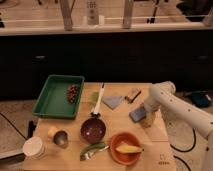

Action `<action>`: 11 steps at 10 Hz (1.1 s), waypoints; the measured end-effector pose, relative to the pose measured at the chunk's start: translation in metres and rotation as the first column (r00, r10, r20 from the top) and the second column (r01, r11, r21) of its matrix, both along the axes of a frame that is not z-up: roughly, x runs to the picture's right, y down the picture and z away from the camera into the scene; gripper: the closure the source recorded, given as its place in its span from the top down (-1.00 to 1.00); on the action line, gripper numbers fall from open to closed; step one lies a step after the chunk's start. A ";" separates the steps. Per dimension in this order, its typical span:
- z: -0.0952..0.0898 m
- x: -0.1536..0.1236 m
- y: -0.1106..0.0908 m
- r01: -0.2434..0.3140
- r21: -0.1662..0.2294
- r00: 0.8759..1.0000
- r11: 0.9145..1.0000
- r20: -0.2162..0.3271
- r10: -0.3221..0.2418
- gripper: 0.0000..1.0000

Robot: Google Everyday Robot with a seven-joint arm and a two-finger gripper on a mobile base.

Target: Wipe purple bowl with sponge

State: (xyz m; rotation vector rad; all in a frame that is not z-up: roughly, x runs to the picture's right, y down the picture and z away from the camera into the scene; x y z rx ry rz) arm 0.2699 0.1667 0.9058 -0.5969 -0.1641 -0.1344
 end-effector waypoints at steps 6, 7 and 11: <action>-0.009 0.004 -0.005 0.001 -0.001 1.000 1.000 -0.004 -0.001 -1.00; -0.009 0.004 -0.005 0.003 0.001 1.000 1.000 -0.004 -0.003 -1.00; -0.026 -0.020 0.002 0.228 0.012 0.970 0.974 -0.083 -0.227 -1.00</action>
